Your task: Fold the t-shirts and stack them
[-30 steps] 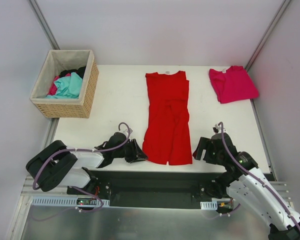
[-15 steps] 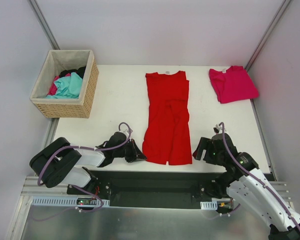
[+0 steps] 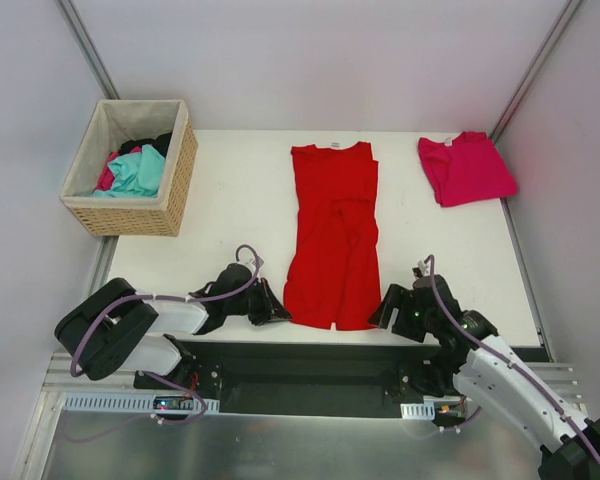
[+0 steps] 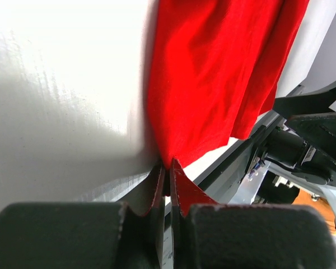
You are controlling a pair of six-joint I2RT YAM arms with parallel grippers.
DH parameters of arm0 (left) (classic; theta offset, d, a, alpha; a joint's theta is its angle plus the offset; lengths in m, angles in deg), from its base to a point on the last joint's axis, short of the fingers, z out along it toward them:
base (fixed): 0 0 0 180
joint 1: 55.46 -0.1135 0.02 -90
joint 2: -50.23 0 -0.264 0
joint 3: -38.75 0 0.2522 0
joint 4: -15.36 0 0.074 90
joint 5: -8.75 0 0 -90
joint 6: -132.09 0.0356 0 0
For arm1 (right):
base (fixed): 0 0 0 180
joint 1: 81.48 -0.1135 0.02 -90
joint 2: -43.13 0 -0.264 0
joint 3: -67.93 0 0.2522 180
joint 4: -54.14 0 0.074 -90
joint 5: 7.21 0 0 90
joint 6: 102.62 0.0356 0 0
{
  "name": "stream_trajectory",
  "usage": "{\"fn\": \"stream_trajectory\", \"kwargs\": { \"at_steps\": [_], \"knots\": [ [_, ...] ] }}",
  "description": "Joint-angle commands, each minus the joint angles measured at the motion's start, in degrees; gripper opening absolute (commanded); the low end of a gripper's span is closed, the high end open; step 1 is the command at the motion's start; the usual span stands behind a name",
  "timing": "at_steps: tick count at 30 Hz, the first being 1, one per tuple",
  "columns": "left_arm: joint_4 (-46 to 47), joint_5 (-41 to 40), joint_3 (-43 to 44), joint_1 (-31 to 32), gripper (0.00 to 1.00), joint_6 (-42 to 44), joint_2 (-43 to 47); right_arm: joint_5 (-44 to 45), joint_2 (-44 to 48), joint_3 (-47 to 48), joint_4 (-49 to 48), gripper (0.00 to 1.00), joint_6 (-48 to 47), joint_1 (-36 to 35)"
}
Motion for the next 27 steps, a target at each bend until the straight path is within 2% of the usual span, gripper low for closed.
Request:
{"fn": "stream_trajectory", "kwargs": {
  "at_steps": [1, 13, 17, 27],
  "knots": [
    [-6.74, -2.25, -1.77, -0.96, 0.0, 2.8, 0.0, -2.2, -1.64, -1.59, -5.59, 0.8, 3.14, -0.42],
    [-7.71, -2.17, -1.59, -1.66, 0.0, 3.33, 0.79, -1.06, -5.08, -1.07, -7.44, 0.62, 3.23, -0.95],
    [-7.71, -2.08, -1.94, -1.84, 0.0, 3.33, 0.87, -1.06, -5.69, -1.68, -8.58, 0.51, 3.93, -1.12],
    [-8.15, -2.17, -2.38, -2.01, 0.0, 3.33, 1.75, -0.97, -9.73, -2.74, -13.06, 0.43, 4.72, -2.44]
  ]
}}
